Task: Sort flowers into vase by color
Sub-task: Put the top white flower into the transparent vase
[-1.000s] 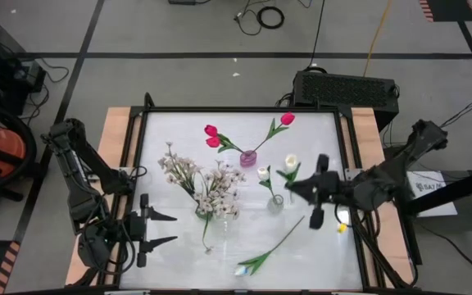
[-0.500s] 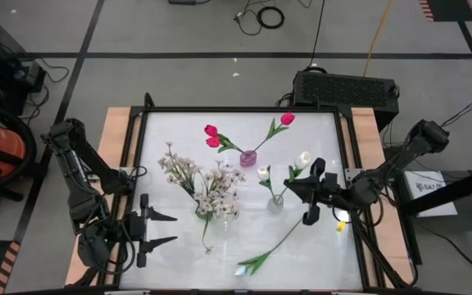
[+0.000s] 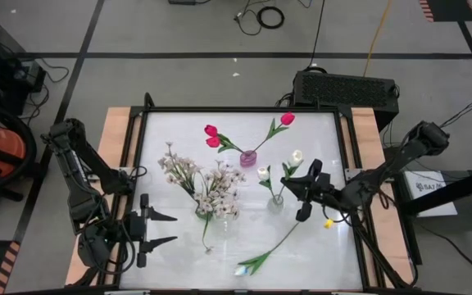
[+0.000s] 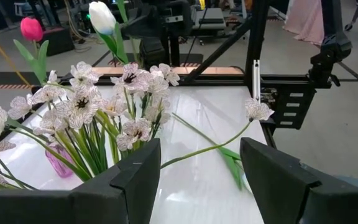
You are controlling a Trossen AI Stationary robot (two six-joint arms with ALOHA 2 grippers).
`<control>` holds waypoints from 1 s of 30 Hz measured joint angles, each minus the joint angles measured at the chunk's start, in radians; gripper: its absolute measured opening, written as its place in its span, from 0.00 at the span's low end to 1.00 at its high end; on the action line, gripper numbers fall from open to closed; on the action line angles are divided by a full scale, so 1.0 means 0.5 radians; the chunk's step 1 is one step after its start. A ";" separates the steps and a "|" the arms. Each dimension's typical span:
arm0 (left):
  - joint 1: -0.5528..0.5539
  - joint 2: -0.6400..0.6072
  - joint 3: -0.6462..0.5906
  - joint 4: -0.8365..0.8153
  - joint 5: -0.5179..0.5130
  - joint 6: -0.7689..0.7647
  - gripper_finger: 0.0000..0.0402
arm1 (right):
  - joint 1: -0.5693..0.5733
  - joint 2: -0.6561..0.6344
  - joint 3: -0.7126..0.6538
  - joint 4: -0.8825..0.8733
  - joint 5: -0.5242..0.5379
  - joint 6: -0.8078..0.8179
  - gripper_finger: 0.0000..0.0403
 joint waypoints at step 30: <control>0.000 0.000 0.000 0.000 0.092 -0.011 0.57 | 0.097 -0.009 -0.019 -0.782 0.190 0.501 0.53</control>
